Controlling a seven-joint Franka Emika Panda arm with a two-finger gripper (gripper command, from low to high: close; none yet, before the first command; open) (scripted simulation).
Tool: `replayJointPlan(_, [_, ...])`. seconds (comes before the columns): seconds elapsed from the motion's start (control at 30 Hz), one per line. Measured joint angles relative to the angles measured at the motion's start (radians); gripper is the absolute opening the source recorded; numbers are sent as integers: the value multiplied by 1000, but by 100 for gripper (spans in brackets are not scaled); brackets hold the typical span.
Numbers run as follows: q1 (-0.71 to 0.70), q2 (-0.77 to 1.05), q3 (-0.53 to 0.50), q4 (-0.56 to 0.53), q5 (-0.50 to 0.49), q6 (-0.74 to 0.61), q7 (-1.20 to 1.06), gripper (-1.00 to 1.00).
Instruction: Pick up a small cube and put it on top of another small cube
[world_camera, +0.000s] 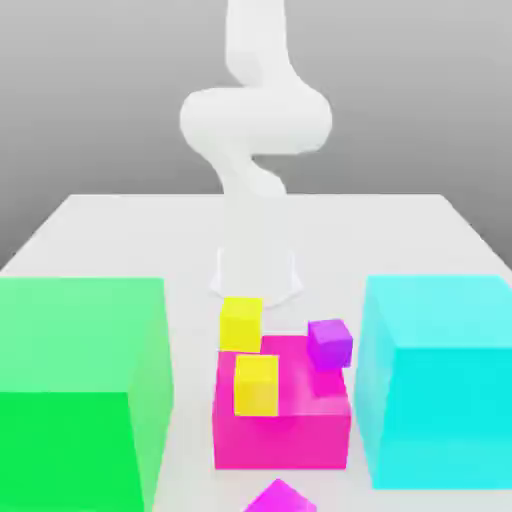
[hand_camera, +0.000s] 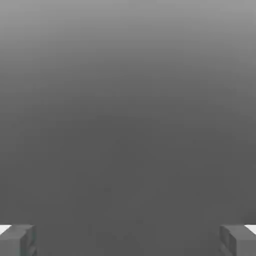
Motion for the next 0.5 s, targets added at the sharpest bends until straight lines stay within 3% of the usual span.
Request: replayJointPlan(0.5, [-162,552,174,3,-171,146,488,0])
